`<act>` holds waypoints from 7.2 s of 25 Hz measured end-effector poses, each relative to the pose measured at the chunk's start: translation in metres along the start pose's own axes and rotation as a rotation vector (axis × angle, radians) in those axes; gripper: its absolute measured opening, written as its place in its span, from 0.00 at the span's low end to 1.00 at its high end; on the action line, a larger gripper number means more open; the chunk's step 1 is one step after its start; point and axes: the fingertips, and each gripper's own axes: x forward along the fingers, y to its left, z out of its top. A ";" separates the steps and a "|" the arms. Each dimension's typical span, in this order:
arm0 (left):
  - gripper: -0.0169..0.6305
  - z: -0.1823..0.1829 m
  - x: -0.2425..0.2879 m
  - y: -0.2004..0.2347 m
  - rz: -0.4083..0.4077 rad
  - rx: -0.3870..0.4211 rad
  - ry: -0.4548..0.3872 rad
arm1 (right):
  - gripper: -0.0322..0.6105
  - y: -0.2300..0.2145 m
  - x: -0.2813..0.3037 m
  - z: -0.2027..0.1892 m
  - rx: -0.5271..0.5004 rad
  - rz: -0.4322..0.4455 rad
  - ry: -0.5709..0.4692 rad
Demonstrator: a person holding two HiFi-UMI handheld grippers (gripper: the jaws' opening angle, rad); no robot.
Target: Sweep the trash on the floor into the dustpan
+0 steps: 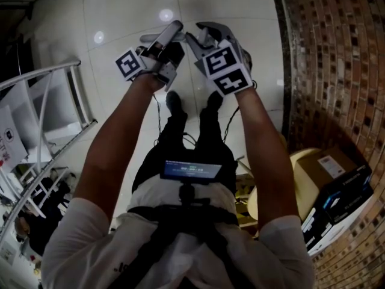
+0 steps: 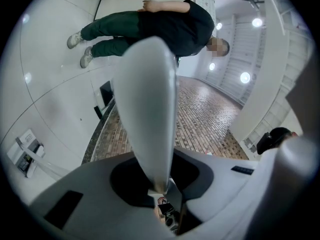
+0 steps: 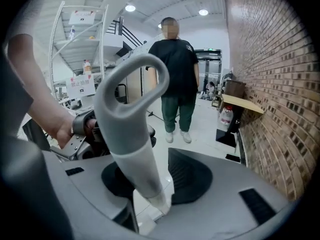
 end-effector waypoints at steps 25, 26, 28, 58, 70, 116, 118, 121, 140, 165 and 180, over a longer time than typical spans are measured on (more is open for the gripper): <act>0.11 -0.007 0.003 0.003 0.017 -0.001 0.060 | 0.56 0.004 0.019 -0.023 -0.265 0.136 0.195; 0.11 -0.006 0.003 0.003 0.017 -0.001 0.062 | 0.56 0.004 0.021 -0.024 -0.271 0.134 0.201; 0.11 -0.005 0.003 0.003 0.017 0.000 0.063 | 0.56 0.004 0.024 -0.025 -0.284 0.133 0.210; 0.11 -0.010 0.003 0.000 0.011 -0.028 0.101 | 0.59 -0.020 0.036 -0.073 -0.558 0.121 0.487; 0.11 -0.007 -0.002 0.001 0.032 -0.019 0.095 | 0.59 -0.012 0.053 -0.094 -0.642 0.176 0.562; 0.63 0.002 -0.090 -0.002 0.264 0.239 0.124 | 0.70 -0.039 -0.079 -0.173 -0.009 -0.175 0.466; 0.63 -0.001 -0.103 -0.005 0.270 0.227 0.119 | 0.70 -0.034 -0.094 -0.178 0.037 -0.196 0.454; 0.63 -0.006 -0.121 -0.006 0.278 0.230 0.118 | 0.70 -0.025 -0.112 -0.185 0.082 -0.224 0.440; 0.36 -0.117 -0.174 -0.073 0.164 0.335 0.260 | 0.49 0.057 -0.175 -0.178 0.416 -0.152 0.188; 0.07 -0.272 -0.218 -0.144 0.112 0.447 0.291 | 0.05 0.109 -0.297 -0.210 0.443 -0.171 0.033; 0.07 -0.233 -0.239 -0.158 0.083 0.460 0.392 | 0.05 0.124 -0.291 -0.177 0.622 -0.306 -0.142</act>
